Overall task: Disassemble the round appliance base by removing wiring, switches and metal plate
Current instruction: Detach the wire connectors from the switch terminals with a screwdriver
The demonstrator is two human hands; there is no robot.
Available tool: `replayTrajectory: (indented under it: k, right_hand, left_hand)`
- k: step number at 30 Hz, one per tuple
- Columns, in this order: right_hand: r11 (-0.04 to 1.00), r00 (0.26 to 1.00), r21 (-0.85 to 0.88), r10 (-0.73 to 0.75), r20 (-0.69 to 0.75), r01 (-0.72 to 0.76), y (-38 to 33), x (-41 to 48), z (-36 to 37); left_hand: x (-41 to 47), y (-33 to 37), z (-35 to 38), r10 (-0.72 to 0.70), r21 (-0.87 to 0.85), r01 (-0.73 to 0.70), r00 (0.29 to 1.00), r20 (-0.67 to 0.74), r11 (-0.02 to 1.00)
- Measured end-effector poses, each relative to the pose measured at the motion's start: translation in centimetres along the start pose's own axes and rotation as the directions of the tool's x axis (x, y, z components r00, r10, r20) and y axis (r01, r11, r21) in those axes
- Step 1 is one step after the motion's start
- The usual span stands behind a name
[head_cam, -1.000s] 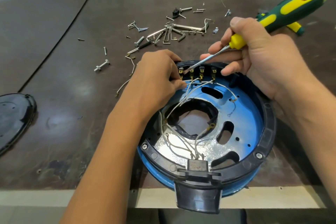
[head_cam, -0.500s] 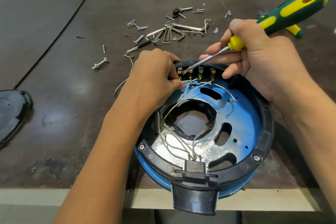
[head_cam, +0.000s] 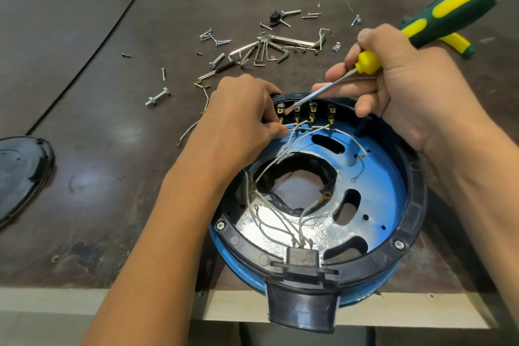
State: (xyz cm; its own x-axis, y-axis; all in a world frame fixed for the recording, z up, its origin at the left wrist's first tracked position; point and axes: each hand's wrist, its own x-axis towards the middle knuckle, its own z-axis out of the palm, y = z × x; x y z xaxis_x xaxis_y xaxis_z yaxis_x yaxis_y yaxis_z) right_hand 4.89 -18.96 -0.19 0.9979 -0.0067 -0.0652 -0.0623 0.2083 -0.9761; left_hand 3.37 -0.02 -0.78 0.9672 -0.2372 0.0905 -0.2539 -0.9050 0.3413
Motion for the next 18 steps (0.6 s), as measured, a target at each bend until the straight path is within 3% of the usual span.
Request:
replayTrajectory:
  k: [18]
  right_hand:
    - [1.0,1.0,-0.011,0.006,-0.001,-0.006,-0.02,0.16,0.01]
  left_hand:
    - [-0.09,0.11,-0.02,0.008,-0.037,-0.008,1.0,-0.005,0.999]
